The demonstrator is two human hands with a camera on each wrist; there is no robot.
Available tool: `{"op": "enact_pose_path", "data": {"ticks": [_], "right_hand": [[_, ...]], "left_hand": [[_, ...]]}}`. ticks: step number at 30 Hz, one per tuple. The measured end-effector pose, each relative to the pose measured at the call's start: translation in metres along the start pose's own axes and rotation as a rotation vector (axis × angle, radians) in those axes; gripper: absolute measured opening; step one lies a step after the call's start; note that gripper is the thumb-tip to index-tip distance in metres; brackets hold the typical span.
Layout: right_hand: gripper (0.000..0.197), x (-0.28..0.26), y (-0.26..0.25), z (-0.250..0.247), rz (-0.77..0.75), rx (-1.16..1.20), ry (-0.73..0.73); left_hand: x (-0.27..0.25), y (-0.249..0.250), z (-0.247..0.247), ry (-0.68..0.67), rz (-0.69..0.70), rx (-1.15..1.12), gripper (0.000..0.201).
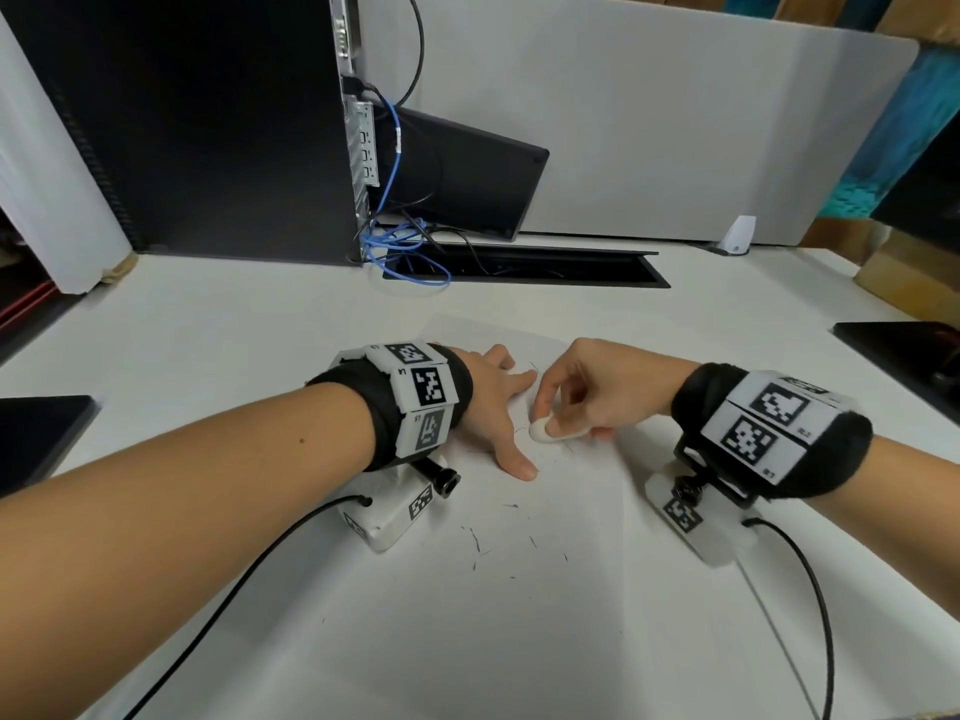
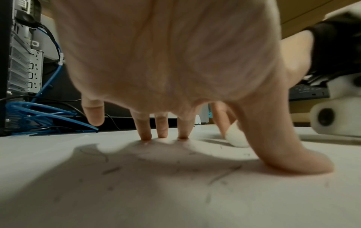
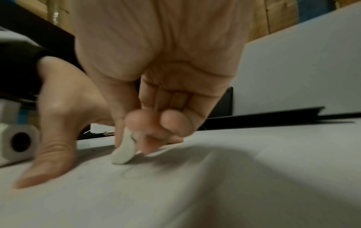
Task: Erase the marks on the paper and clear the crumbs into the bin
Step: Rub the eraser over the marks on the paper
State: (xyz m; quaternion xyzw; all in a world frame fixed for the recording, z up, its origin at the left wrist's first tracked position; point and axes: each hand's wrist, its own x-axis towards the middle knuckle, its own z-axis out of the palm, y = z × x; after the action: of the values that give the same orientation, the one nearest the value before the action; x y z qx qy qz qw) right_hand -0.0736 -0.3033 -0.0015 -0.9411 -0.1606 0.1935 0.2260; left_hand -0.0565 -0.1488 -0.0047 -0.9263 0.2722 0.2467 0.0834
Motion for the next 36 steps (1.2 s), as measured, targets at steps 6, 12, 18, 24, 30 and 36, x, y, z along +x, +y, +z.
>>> {"op": "enact_pose_path", "data": {"ticks": [6, 12, 18, 24, 30, 36], "right_hand": [[0.013, 0.005, 0.002, -0.006, 0.032, -0.028, 0.063], [0.013, 0.007, 0.006, -0.010, 0.057, -0.073, 0.120], [0.012, -0.002, -0.004, 0.001, -0.003, -0.002, -0.030], [0.009, 0.009, 0.006, -0.011, 0.054, -0.065, 0.071], [0.013, 0.016, 0.004, -0.014, 0.048, -0.164, 0.135], [0.012, 0.013, -0.004, -0.004, 0.026, -0.030, -0.019]], "left_hand": [[-0.001, 0.001, -0.001, 0.009, 0.007, -0.002, 0.108], [0.000, 0.000, 0.000, 0.009, 0.008, 0.016, 0.110], [0.001, -0.001, 0.000, 0.018, 0.019, 0.001, 0.107], [0.000, -0.001, 0.000, 0.024, 0.018, -0.011, 0.109], [-0.003, -0.001, 0.000, 0.036, 0.032, -0.034, 0.107], [-0.001, -0.003, 0.000, 0.049, 0.026, -0.061, 0.103]]}}
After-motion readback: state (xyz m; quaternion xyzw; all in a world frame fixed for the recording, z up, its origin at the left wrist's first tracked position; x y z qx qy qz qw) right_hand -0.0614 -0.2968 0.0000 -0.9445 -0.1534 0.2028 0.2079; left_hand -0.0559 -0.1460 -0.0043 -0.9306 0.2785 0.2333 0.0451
